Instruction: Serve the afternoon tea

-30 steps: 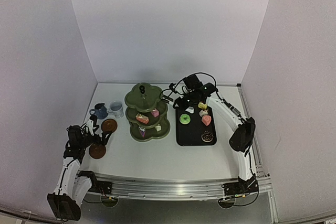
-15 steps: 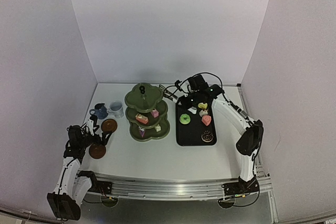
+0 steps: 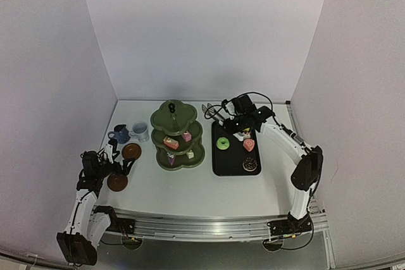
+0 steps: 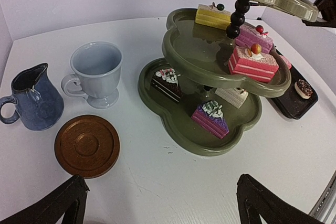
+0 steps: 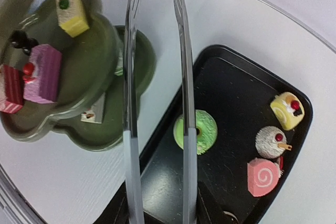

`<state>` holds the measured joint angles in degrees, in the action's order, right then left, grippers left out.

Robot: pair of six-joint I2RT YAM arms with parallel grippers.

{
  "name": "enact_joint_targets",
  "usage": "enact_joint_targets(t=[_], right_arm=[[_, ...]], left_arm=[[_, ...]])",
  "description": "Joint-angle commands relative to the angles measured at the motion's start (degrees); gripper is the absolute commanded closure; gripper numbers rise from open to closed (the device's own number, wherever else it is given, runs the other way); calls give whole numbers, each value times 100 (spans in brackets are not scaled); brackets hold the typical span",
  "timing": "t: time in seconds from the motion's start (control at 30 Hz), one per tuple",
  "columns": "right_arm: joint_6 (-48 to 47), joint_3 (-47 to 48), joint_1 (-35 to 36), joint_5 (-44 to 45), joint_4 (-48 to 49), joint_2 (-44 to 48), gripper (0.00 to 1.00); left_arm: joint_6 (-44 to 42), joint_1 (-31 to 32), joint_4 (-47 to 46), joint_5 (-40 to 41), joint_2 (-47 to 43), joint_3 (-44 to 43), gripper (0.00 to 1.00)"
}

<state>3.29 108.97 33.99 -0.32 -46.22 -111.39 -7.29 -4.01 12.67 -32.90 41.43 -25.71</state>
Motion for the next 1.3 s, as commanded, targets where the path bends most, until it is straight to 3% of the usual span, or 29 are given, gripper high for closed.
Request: enact_joint_targets(t=[0.0, 0.37, 0.6, 1.27], right_arm=[[450, -413, -196, 738, 176, 714, 66], [514, -1587, -817, 1084, -105, 1378, 64], [469, -1875, -1290, 717, -189, 1242, 64], [797, -2537, -1323, 361, -292, 1172, 63]], left_arm=[[-55, 7, -21, -103, -33, 3, 1], [-53, 8, -26, -128, -33, 13, 1], [-48, 10, -19, -158, -22, 6, 1], [-62, 9, -14, -170, 14, 2, 1]])
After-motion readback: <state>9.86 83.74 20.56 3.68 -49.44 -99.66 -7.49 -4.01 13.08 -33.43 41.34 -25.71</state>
